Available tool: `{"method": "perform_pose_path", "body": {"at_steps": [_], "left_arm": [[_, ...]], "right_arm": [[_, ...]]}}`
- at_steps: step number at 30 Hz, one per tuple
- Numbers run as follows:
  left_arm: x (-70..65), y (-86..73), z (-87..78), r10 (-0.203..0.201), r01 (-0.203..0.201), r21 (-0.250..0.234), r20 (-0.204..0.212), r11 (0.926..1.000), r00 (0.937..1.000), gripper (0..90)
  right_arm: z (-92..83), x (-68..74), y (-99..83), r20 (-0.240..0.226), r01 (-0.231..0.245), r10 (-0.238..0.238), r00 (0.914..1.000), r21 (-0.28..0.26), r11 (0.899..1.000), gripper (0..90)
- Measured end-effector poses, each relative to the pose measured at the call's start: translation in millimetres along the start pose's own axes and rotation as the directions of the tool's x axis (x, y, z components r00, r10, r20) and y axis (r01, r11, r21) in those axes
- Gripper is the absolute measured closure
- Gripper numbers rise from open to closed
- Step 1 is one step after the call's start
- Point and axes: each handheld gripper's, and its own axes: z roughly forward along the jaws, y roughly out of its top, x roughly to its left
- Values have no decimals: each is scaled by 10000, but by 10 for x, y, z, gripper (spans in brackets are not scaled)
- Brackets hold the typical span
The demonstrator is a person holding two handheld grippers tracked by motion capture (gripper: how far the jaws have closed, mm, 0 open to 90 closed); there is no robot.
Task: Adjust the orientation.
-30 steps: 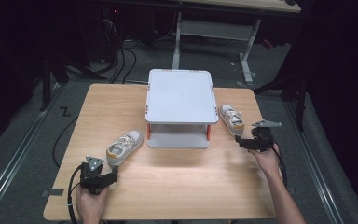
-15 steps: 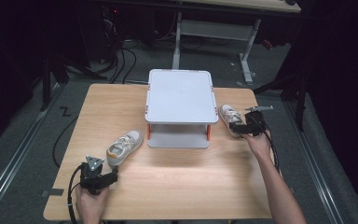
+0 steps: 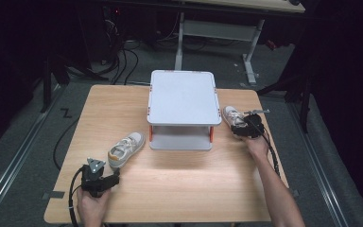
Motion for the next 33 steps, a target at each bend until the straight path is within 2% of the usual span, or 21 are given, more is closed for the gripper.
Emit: {"method": "perform_pose_path", "body": {"at_steps": [6,10,17,24,25,26,33], "left_arm": [[0,0,0,5,-5,0,1,10000,10000,252],[0,-1,1,9,-9,-8,3,10000,10000,252],[-1,-1,0,48,-48,-4,37,10000,10000,253],[-3,0,-2,73,-73,9,67,10000,10000,254],[-2,0,-2,80,-80,9,70,10000,9999,254],[-2,0,-2,81,-82,10,71,10000,9999,254],[-4,0,-1,84,-84,-2,89,10000,9999,255]], "right_arm": [[-3,6,-4,95,106,-106,9999,-54,9999,301],[-19,-20,-2,-57,-100,100,9999,-27,9999,319],[-125,43,-27,322,33,-35,9995,79,10000,336],[-426,81,-184,380,100,-98,9992,-41,9999,340],[-533,85,-284,325,63,-59,9995,-105,9999,341],[-533,85,-284,325,63,-59,9995,-105,9999,341],[-921,125,-654,-151,-148,142,9998,-407,9991,345]]}}
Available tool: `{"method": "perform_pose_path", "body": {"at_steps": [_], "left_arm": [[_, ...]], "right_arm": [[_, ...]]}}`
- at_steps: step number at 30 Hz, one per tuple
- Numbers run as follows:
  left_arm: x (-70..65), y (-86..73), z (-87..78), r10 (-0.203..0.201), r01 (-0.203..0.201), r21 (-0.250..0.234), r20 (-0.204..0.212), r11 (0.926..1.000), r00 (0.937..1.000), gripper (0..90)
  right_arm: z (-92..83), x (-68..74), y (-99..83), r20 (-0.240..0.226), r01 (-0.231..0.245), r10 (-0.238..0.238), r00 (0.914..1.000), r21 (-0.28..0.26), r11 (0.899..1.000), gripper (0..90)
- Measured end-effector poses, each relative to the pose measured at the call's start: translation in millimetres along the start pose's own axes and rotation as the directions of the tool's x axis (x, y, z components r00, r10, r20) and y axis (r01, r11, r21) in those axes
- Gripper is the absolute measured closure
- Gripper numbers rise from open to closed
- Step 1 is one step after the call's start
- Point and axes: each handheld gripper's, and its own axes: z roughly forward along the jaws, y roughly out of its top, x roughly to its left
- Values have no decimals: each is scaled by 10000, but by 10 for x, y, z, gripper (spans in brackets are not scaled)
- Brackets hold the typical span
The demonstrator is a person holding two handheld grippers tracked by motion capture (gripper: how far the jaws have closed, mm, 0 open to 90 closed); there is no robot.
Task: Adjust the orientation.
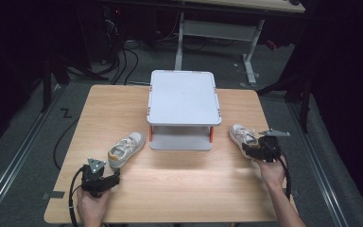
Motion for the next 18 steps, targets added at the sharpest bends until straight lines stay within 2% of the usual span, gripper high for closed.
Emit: {"method": "perform_pose_path", "body": {"at_steps": [2,4,5,7,9,13,16,18], "left_arm": [[0,0,0,0,0,-1,3,10000,10000,255],[0,0,0,0,0,0,2,10000,10000,255],[0,0,0,-1,1,-1,-1,10000,10000,255],[0,0,0,-1,1,1,-4,10000,10000,255],[0,0,0,-4,4,0,-8,10000,10000,256],[1,0,-1,4,-4,7,-1,10000,10000,256],[0,0,0,-9,9,-3,-6,10000,10000,256],[1,0,-1,0,0,5,1,10000,10000,256]], "right_arm": [[-128,70,-110,-182,26,-27,9998,-46,10000,345],[-223,168,-201,1,336,-336,9994,-108,9994,344],[-270,219,-256,-58,362,-363,9993,-146,9992,344],[-348,337,-381,-506,298,-304,9983,-124,9995,344],[-390,481,-477,-672,594,-595,9960,-36,9982,343],[-494,736,-579,-886,810,-824,9927,-195,9965,342],[-590,966,-610,-697,1145,-1180,9906,-512,9921,341],[-597,1084,-606,-817,1197,-1242,9889,-582,9911,341]]}}
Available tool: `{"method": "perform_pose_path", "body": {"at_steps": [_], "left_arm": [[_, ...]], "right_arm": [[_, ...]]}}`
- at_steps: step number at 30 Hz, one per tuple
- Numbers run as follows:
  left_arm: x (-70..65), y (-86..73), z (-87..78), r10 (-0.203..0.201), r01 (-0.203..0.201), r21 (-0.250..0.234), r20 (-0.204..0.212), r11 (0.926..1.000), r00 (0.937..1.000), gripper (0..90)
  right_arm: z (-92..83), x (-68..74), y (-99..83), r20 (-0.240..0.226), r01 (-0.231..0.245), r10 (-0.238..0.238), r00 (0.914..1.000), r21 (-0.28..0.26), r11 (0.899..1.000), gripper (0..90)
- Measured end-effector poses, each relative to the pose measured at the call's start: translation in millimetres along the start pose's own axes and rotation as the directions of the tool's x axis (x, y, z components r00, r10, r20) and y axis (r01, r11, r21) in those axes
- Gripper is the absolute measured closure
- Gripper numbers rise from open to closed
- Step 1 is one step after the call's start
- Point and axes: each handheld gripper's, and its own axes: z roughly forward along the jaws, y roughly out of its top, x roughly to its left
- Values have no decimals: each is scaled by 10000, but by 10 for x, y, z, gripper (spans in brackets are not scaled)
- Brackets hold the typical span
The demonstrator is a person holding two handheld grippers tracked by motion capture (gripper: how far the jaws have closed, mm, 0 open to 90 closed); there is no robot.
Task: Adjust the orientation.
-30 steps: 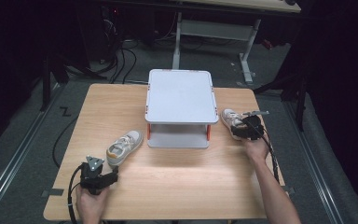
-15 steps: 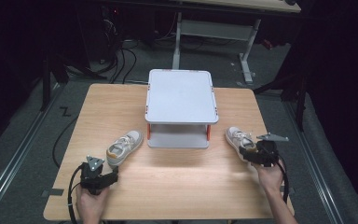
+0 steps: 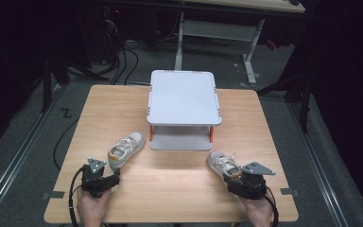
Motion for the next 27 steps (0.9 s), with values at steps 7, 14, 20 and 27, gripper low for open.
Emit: {"method": "perform_pose_path", "body": {"at_steps": [7,14,20,27], "left_arm": [[-2,-1,0,7,-7,-14,33,10000,10000,256],[-3,-1,0,22,-22,-12,41,10000,10000,256],[-2,-1,0,40,-40,-13,35,10000,10000,256],[-2,-1,1,65,-65,-15,36,10000,10000,257]], "right_arm": [[144,271,124,-481,89,-94,9988,-98,9999,342],[219,507,134,-301,128,-126,9995,51,9999,322],[258,535,102,-642,238,-211,9977,417,9988,315],[283,576,94,-675,72,-38,9977,505,9987,309]]}}
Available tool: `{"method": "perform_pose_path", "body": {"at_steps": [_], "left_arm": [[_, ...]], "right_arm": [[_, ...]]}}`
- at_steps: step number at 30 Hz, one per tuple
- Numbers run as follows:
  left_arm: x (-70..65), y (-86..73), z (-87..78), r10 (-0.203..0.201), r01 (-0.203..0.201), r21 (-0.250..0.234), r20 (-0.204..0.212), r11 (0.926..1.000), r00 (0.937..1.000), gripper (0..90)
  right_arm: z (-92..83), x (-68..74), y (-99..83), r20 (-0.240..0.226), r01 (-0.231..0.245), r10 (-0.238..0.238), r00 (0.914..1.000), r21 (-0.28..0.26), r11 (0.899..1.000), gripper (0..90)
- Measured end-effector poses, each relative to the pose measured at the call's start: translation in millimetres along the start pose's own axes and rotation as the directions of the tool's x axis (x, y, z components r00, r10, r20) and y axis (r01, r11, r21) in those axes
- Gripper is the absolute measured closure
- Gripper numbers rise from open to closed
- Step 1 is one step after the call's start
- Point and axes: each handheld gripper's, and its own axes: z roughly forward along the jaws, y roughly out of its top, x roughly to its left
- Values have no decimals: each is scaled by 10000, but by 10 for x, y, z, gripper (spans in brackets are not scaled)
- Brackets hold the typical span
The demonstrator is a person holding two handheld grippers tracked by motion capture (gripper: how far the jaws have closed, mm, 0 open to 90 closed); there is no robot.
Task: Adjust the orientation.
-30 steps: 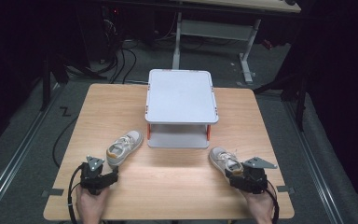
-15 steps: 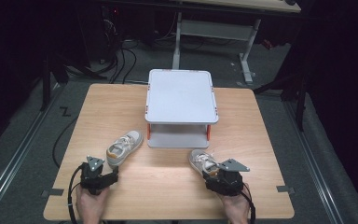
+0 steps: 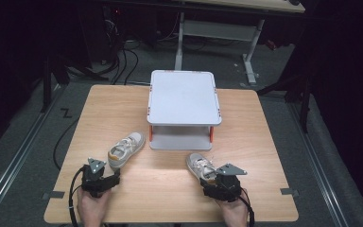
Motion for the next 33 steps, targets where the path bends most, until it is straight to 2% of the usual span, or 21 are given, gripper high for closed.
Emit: {"method": "perform_pose_path", "body": {"at_steps": [14,23,27,31,33], "left_arm": [[-4,1,0,-20,20,5,1,10000,10000,257],[-4,0,0,-14,14,-5,1,10000,10000,257],[-7,0,0,-12,12,2,-16,10000,10000,257],[-6,0,0,-6,6,5,-14,10000,10000,257],[-6,0,1,-6,6,4,-2,10000,10000,256]], "right_arm": [[106,142,13,-529,-82,100,9986,331,9994,292],[181,208,19,-792,-19,50,9968,386,9993,237],[173,191,8,-1101,29,-10,9939,165,9999,178],[129,156,50,-1412,-34,-1,9900,-244,9997,162],[100,126,60,-1727,-56,-26,9850,-469,9989,158]]}}
